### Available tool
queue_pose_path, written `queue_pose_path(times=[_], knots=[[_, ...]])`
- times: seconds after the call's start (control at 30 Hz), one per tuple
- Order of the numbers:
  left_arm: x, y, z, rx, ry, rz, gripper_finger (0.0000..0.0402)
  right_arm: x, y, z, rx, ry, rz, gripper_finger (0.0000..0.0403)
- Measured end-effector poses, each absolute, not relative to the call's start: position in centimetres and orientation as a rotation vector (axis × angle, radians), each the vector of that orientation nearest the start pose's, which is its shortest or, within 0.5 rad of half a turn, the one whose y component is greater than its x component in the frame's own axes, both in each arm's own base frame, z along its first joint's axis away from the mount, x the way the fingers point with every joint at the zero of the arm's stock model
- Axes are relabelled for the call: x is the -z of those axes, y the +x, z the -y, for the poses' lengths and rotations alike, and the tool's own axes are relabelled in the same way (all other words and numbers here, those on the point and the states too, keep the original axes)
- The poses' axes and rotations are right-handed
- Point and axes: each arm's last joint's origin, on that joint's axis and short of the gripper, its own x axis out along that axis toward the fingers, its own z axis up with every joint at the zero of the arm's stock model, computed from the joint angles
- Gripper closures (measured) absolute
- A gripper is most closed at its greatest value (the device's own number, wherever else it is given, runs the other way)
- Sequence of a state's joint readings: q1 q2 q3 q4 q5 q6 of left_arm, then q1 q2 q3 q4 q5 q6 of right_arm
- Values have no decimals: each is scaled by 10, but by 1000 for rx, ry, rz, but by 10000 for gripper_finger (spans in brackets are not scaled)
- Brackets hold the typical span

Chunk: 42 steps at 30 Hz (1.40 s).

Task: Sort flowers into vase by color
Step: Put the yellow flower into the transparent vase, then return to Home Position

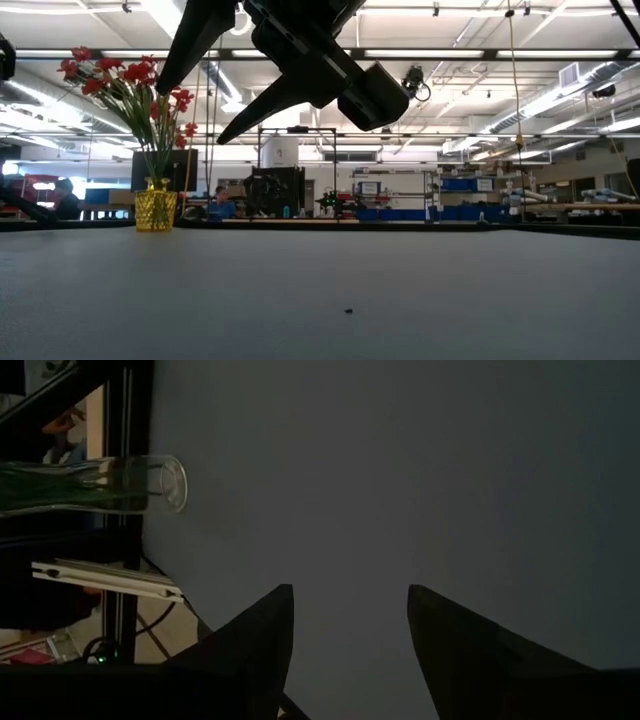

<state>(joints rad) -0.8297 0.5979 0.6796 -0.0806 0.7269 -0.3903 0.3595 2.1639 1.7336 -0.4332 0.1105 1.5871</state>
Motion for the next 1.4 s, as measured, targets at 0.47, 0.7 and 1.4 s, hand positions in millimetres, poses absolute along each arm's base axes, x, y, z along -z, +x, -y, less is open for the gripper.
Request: queue_pose_path(times=[0.47, 0.7, 1.4], knots=[[-343, 72, 101, 1392, -385, -196, 222, -200, 448, -161, 482, 1238, -821, 197], [-344, 75, 104, 1393, -398, -186, 173, -200, 448, -161, 461, 1177, -830, 197], [-357, 77, 69, 817, -382, 109, 128, -219, 472, -142, 345, 871, -502, 207]])
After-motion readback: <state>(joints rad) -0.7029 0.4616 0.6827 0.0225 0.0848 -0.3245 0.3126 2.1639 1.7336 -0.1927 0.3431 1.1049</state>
